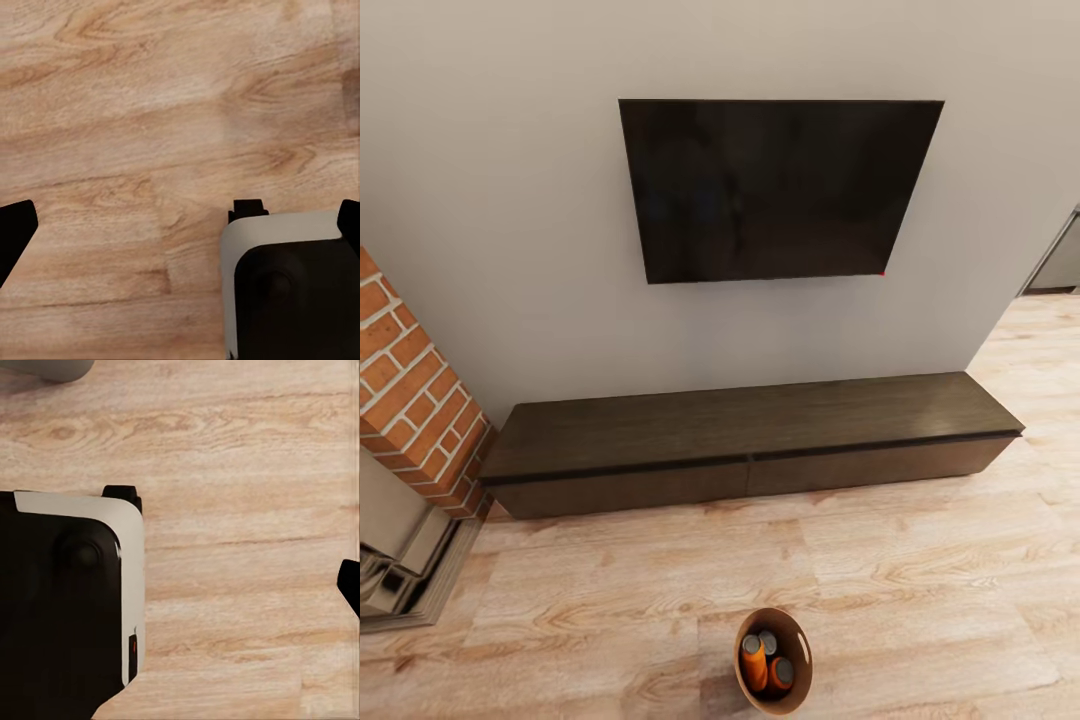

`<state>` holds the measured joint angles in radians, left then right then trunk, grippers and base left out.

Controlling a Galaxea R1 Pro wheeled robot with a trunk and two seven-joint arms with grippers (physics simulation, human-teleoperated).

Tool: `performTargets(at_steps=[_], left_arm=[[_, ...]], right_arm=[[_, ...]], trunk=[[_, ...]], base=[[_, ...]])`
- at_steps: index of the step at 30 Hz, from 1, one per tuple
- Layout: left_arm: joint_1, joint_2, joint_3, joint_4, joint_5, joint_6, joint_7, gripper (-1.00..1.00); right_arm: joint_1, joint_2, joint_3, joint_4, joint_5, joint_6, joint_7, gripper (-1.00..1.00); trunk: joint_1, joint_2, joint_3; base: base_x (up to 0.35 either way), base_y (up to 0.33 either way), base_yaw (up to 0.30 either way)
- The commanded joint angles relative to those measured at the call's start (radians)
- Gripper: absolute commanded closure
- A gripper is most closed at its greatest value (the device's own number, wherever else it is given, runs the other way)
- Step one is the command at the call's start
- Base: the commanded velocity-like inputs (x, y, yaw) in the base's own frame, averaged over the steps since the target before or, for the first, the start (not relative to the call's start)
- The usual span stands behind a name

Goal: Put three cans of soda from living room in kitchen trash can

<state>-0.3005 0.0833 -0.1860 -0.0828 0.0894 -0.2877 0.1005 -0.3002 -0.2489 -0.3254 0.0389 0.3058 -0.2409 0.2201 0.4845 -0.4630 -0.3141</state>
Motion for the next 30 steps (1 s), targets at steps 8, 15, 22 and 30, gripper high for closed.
performTargets(at_steps=[8,15,22,30], left_arm=[[0.035,0.020,0.003,0.007,-0.003,0.006,0.008,-1.00],[0.060,0.026,-0.001,0.025,-0.010,0.008,0.009,-1.00],[0.067,0.019,-0.004,0.035,-0.011,0.012,0.008,-1.00],[0.071,0.013,-0.005,0.040,-0.008,0.010,0.003,-1.00]], right_arm=[[0.002,0.040,-0.003,0.002,0.002,0.001,-0.102,-1.00],[0.012,0.076,-0.002,0.003,0.005,0.003,-0.107,-1.00],[0.018,0.125,-0.002,0.003,0.005,0.004,-0.107,-1.00],[0.022,0.130,-0.002,0.003,0.006,0.005,-0.108,-1.00]], trunk=[[0.000,0.000,0.000],[0.000,0.000,0.000],[0.000,0.000,0.000],[0.000,0.000,0.000]], base=[[0.000,0.000,0.000],[0.000,0.000,0.000],[0.000,0.000,0.000],[0.000,0.000,0.000]])
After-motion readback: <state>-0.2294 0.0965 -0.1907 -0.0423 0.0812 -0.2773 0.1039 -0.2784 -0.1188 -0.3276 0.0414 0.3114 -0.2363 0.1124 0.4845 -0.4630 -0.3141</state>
